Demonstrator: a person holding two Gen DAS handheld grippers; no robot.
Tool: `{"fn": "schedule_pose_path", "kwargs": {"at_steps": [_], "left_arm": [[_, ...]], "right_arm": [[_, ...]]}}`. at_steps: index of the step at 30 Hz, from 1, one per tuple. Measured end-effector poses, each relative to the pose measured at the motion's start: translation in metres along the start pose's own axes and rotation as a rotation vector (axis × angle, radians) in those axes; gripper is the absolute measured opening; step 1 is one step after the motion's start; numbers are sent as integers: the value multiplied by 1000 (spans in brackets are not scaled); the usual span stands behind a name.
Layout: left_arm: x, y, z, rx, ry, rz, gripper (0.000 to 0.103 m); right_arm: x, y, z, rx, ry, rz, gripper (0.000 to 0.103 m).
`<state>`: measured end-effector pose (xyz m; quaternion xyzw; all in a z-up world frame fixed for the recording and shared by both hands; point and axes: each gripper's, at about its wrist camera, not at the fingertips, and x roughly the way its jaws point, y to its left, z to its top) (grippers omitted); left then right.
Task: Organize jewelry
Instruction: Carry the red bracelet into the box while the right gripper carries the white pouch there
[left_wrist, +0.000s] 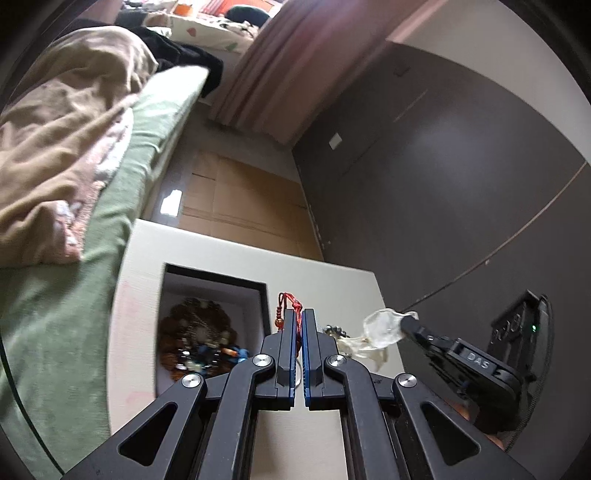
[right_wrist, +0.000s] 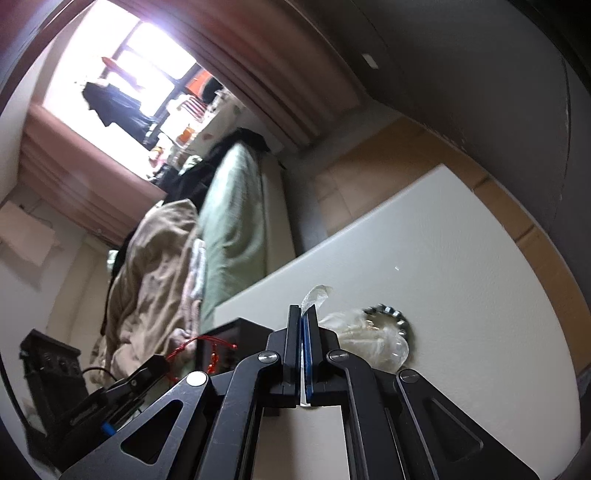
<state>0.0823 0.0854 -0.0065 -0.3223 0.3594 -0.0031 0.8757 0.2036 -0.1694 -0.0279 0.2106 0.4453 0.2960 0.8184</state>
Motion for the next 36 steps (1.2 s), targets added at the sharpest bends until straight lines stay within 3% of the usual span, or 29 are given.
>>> {"fn": "schedule_pose_path", "kwargs": {"at_steps": [8,22,32,34,36], "left_arm": [[-28,26,8,-50,-51,9,2],[-47,55,17,-103,-88,22,2],[-46,74,32,-145,-108,26,2],[-45,78,35,-157,-110,27,2],[-44,80,37,-163,-110,26,2]], "right_arm": [[-3,39,-9,-61,-40,95,3],[43,101,-36,-172,26,218,3],[84,116,-48,-199,94,226,3],[94,115,-51,-199,126,222,3],[112,114,-56,-184,212,216,6]]}}
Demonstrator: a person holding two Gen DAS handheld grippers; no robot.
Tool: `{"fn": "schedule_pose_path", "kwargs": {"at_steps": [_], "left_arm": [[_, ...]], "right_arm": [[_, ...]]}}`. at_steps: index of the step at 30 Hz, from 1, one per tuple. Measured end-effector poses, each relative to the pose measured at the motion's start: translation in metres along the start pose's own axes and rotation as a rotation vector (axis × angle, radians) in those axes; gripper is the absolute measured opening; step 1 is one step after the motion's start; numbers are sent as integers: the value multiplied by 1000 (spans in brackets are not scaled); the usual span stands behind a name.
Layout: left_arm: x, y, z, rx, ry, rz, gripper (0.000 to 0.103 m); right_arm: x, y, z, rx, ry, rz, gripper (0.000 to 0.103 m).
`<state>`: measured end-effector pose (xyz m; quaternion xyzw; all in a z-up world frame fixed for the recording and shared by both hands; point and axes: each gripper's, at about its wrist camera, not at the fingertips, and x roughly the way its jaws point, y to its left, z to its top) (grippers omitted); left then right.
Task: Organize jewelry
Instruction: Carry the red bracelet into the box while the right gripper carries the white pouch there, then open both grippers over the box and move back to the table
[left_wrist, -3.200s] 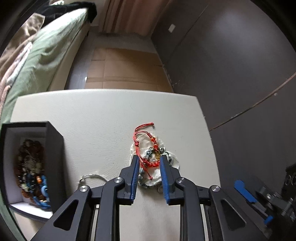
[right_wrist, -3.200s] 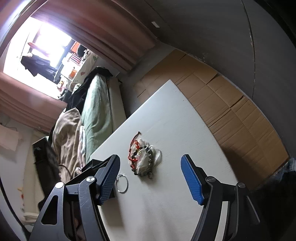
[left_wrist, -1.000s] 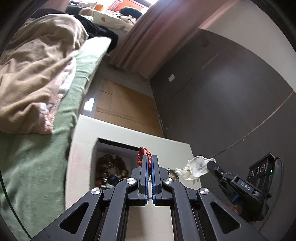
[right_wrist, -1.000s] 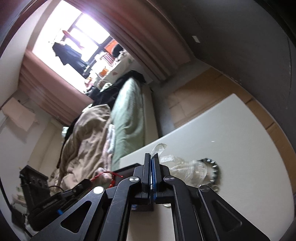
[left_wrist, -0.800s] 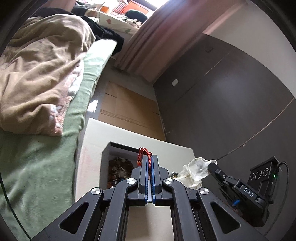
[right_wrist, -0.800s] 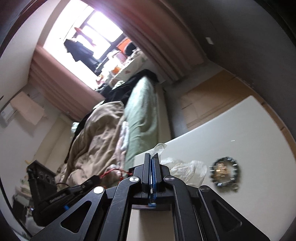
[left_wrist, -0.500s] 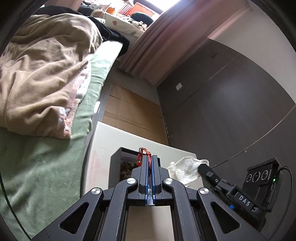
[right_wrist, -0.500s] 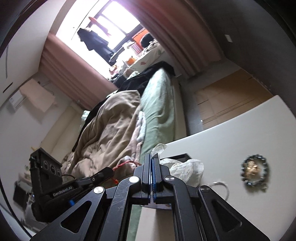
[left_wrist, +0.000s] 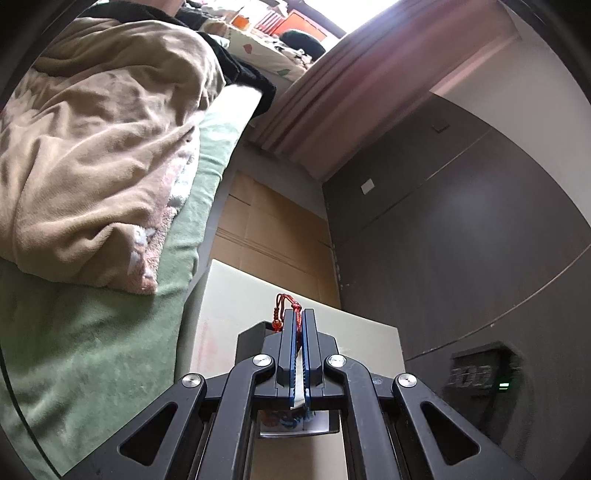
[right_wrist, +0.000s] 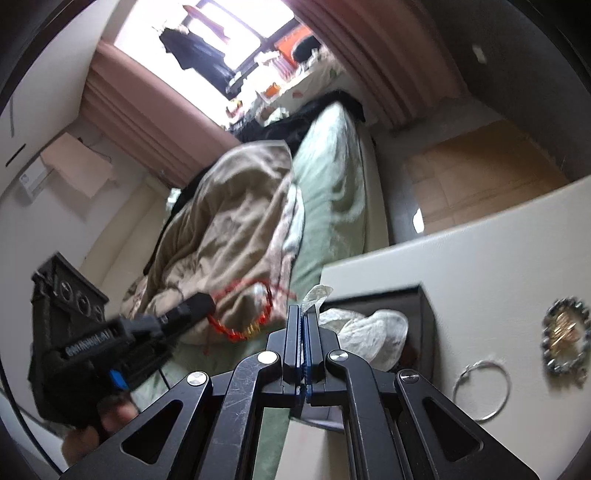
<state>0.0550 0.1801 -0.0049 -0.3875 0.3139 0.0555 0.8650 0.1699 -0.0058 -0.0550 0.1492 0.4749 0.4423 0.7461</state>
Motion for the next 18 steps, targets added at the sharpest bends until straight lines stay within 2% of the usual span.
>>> {"fn": "schedule_pose_path", "kwargs": {"at_steps": [1,2,3,5,7,9,11,16,18], "left_arm": [[1,0,0,-1,2,-1,2],[2,-1,0,0,5,-3,2],[4,-2,0,2,11,-4,2],[7,-5,-2,12,22,-7,2],[9,-8,-5,23,31,-7,2],[12,-13,-9,35,46,-12,2],[16,-18,-15,45,65,-17,2],[26,-31,-30,77,106,-19,2],[32,-36,-35,97,121,3,2]], "right_arm": [[8,-3,-1,14,43,-5,9],[17,-8,-2,31,85,-9,17],[19,-11,-3,42,99,-11,32],[15,-15,-5,57,86,1,48],[8,-15,-4,47,71,16,55],[-3,-14,-1,42,48,8,74],[-16,-17,1,50,16,-7,84],[-43,-33,2,94,-20,-58,85],[-56,-38,1,101,-39,-69,85]]}}
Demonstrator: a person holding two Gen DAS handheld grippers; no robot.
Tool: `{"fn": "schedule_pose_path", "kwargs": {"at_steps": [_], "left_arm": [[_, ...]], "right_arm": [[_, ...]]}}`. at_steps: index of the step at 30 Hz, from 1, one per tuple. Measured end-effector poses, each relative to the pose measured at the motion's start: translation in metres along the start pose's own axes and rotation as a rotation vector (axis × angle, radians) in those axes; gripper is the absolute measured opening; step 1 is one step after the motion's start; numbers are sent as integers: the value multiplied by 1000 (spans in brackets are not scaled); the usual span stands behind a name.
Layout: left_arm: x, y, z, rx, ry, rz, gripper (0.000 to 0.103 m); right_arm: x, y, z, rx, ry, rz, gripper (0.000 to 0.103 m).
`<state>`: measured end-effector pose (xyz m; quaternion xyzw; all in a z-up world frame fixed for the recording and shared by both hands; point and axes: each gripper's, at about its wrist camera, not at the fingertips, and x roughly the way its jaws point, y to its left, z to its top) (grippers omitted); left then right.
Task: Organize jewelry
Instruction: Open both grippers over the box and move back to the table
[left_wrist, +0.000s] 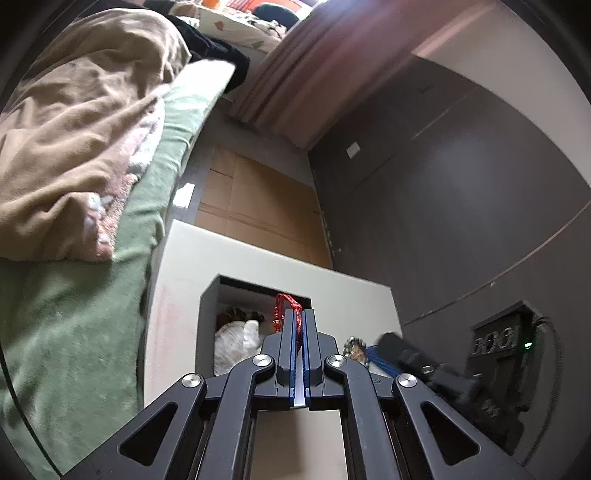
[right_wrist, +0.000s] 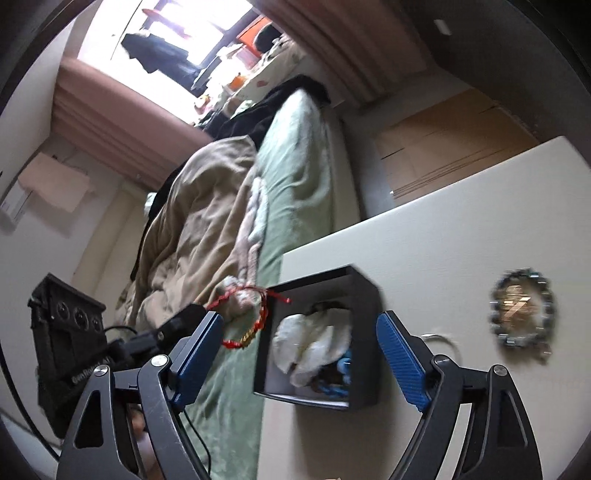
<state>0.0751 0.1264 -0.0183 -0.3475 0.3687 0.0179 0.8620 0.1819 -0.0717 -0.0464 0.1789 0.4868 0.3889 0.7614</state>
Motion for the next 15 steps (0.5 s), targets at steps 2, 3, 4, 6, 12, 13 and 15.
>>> {"fn": "schedule_pose_path", "kwargs": {"at_steps": [2,3,4,6,12,13,15], "left_arm": [[8,-1,-3,15,10,74,2],[13,1,-4,13,25,84,2],[17,3,-5,-1,43,83,2],[21,6,-8,-24,62,83,4],[12,-7,-14,7,0,101,62],[11,-9,-15,11,-4,103,62],[11,-13,-17,19,-5,93,62]], "right_arm": [[-9,-5,1,10,-14,2,85],[-15,-8,1,14,-24,4,85],[-19,-10,2,16,-33,4,85],[-33,-17,1,24,-50,-2,85],[-69,-33,2,41,-103,-13,85],[-76,-36,2,43,-113,-18,85],[-89,-43,2,50,-134,-28,85]]}}
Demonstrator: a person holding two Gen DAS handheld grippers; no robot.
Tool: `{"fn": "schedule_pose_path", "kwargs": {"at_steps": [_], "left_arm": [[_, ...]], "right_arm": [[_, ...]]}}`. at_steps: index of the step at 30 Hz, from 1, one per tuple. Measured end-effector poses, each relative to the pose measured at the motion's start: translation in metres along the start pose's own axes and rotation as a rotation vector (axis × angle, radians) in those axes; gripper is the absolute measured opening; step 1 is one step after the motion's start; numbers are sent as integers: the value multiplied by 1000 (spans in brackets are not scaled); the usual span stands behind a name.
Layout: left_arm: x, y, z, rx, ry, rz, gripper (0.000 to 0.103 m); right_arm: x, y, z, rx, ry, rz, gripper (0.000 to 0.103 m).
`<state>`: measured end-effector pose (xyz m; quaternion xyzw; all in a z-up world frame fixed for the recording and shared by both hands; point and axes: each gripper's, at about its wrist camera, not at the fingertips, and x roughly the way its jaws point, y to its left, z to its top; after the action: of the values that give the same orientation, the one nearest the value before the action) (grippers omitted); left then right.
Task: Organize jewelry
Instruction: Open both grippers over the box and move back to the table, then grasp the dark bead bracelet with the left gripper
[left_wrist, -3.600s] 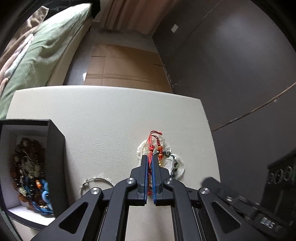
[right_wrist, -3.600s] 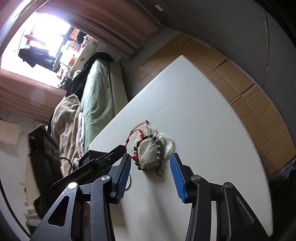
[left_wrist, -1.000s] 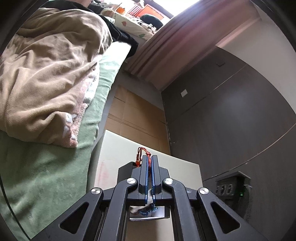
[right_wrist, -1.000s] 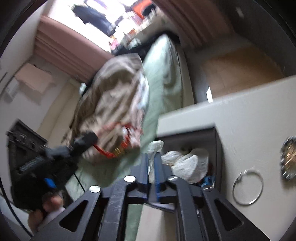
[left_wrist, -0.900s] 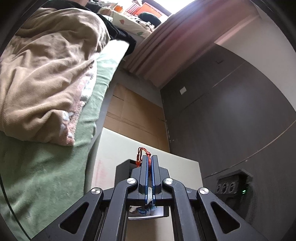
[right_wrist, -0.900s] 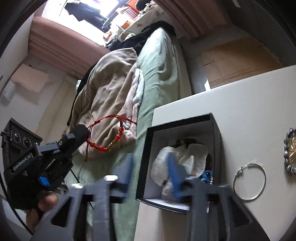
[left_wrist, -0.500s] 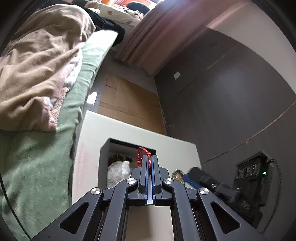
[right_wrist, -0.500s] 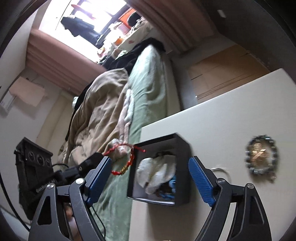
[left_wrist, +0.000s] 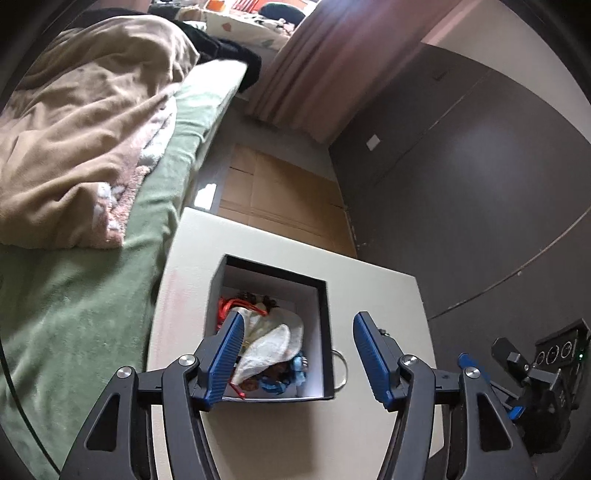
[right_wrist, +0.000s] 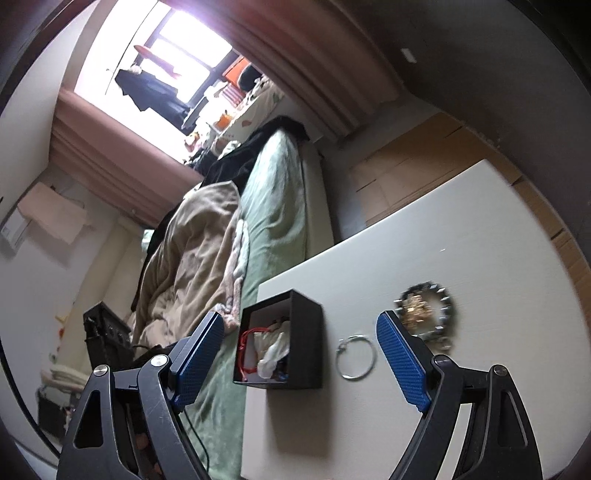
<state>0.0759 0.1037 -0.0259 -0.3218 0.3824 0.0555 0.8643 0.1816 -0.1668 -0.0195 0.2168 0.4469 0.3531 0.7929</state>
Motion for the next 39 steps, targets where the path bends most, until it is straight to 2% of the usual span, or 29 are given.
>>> {"fn": "schedule_pose_path", "kwargs": {"at_steps": [8,16,20,25,28,39], "left_arm": [[7,-29,-10,57,-4,-26,62],[36,-69,-26,148,52,-37,62],[57,-87,-34,182,86,-29,52],[88,-98,-39,180,152,-29,34],[103,-101,-42,180,173,-17,31],[146,-111,-55,227,218,48,28]], "right_arm": [[-32,-24,4,26,-65,-81,85],[-33,-47,6,53,-13,-172,85],[-35,-63,10,97,2,-203,80],[-36,-76,14,137,12,-215,77],[-36,-82,17,157,17,-218,74],[-35,-97,25,193,15,-236,74]]}}
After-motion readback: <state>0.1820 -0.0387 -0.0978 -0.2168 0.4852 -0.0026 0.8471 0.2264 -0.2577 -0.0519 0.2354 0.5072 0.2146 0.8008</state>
